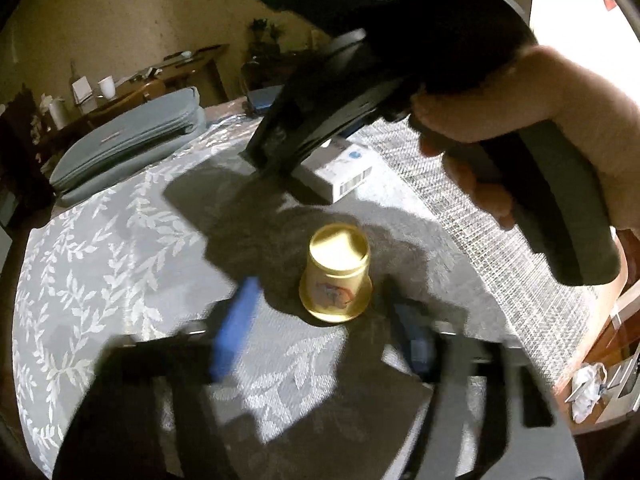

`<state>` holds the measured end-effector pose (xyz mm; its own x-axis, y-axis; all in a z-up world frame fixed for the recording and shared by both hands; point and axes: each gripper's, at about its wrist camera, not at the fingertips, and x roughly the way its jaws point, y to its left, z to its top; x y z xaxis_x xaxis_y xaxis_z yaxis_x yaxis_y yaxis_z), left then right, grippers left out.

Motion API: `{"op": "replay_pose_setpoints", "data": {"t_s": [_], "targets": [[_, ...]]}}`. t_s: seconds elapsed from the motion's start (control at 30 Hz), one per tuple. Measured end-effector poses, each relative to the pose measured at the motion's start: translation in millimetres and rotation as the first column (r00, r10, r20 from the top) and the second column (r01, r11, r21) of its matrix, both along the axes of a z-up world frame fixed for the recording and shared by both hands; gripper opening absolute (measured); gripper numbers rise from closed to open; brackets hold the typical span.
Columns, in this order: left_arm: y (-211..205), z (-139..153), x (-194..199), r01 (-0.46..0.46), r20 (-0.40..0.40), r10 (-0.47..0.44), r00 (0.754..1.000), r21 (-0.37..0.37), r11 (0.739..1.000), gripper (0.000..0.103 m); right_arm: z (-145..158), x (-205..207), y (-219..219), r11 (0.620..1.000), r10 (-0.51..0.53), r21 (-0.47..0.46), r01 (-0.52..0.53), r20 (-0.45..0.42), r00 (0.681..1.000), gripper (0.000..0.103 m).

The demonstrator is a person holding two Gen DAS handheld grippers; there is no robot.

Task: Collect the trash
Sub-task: 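Grasp the yellow paper cup with the left tool while the right tool grasps the white medicine box, then lift the yellow cup and medicine box and carry both over the bin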

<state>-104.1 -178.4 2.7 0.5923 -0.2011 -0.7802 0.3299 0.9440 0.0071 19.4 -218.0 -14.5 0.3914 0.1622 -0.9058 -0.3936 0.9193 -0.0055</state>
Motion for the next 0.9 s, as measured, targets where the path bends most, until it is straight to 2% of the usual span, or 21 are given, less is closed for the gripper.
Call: {"op": "replay_pose_setpoints", "data": {"t_s": [0.07, 0.13, 0.63, 0.9], "targets": [[1.2, 0.6, 2.9, 0.004, -0.009, -0.004, 1.0, -0.018, 1.0, 0.043, -0.7, 0.2, -4.1, 1.0, -0.007, -0.004, 0.007, 0.007, 1.0, 0.05], [1.1, 1.3, 5.1, 0.009, -0.009, -0.009, 1.0, -0.014, 1.0, 0.039, 0.2, -2.1, -9.9, 1.0, -0.019, -0.003, 0.019, 0.014, 1.0, 0.05], [29.6, 10.9, 1.3, -0.036, -0.002, 0.036, 0.999, -0.059, 0.998, 0.039, 11.1, -25.3, -28.9, 0.996, -0.068, 0.067, 0.062, 0.087, 0.994, 0.05], [44.1, 19.0, -9.9, -0.043, 0.003, 0.043, 0.999, -0.073, 0.996, 0.039, 21.5, -59.2, -43.0, 0.988, -0.092, 0.131, 0.078, 0.1, 0.991, 0.05]]}}
